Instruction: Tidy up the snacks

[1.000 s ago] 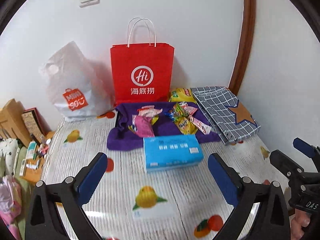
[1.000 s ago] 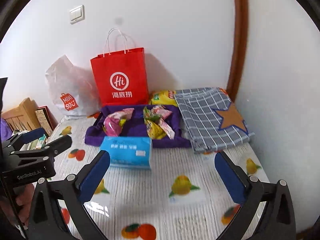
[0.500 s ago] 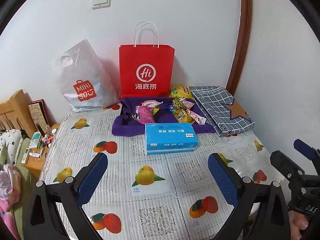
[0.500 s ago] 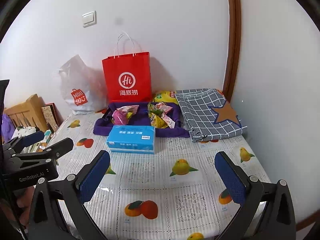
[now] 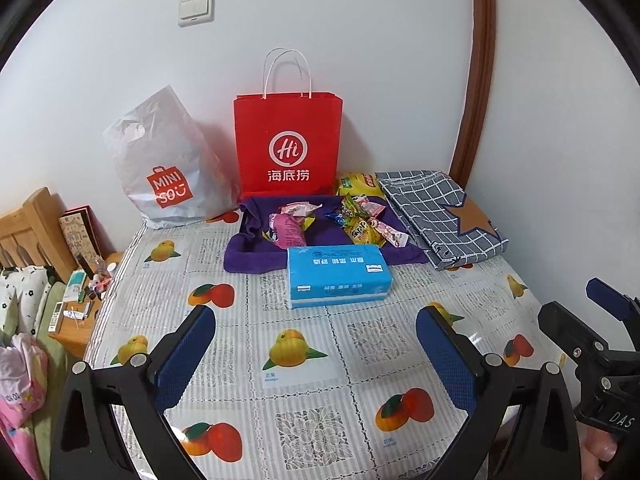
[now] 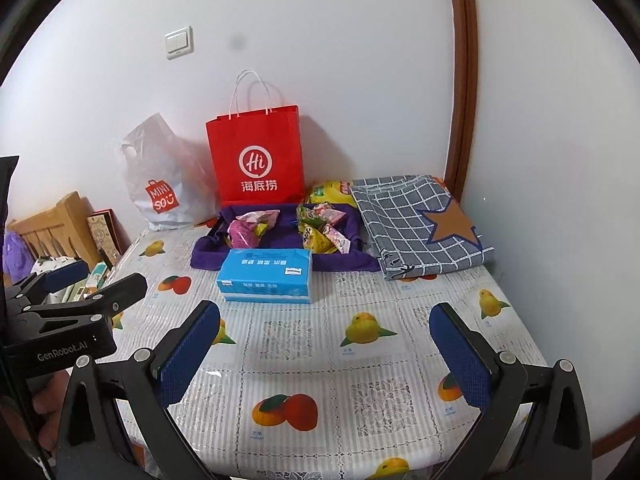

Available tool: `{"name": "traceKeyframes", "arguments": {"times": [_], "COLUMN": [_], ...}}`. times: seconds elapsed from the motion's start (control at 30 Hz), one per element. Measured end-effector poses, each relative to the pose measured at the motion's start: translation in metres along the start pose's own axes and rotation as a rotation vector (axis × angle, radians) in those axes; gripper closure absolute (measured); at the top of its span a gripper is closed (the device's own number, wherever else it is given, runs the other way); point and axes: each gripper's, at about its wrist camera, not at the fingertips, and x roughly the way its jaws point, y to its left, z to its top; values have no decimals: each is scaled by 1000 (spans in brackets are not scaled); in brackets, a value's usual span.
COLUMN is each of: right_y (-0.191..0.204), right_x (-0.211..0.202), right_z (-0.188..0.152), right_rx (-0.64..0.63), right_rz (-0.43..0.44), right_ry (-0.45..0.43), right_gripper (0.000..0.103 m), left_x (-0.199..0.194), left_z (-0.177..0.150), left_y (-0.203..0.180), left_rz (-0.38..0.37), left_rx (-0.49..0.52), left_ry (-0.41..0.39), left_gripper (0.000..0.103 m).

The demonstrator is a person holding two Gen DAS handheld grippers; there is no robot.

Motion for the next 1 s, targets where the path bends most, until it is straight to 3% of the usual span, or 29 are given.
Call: {"name": "traceKeyframes", "arguments": {"times": [1.0], "right_y": [1], "right_x": [-4], "right_z": [-2], "right_rx": [-10], "right_rz": [2], "right_ry": [-3], "right_gripper": [0], "left_x": [-3], "left_z": [2], "left_y": [0], "left_rz": [6], "left_rx": [3], "left_ry": [-1], "left_gripper": [2]}}
